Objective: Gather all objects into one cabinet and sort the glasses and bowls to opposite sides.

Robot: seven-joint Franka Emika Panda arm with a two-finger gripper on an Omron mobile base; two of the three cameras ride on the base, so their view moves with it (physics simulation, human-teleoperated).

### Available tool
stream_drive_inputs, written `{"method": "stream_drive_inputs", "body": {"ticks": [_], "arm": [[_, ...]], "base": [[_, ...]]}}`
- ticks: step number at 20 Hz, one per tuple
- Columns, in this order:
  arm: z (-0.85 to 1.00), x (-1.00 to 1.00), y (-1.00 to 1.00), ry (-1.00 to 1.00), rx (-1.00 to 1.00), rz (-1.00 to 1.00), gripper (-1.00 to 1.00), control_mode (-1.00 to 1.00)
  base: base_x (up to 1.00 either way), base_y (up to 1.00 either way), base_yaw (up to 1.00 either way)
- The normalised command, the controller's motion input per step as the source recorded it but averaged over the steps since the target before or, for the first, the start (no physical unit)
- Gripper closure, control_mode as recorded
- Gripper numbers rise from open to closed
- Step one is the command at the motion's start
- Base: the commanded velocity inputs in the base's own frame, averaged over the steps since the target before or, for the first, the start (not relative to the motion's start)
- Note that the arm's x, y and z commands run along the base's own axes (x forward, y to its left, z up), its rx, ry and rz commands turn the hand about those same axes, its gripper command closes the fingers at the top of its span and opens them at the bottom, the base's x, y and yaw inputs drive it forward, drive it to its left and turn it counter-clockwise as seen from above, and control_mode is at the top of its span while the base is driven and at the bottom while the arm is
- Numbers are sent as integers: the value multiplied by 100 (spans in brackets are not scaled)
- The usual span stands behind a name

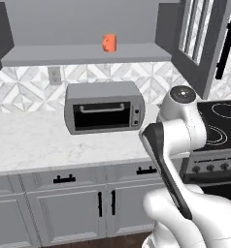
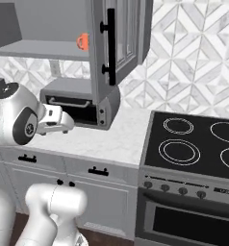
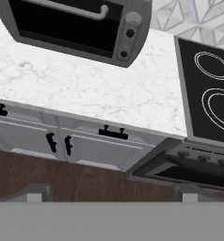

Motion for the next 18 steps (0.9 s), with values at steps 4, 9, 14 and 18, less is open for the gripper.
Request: {"method": "stream_drive_inputs", "body": {"ticks": [4, 9, 14, 18], "arm": [[0, 0, 0, 0, 0, 0, -100, 100], [0, 0, 0, 0, 0, 0, -100, 100], [0, 0, 0, 0, 0, 0, -100, 100], [0, 0, 0, 0, 0, 0, -100, 100]], "base": [[24, 82, -24], [81, 46, -5], [46, 0, 0], [0, 0, 0]]}}
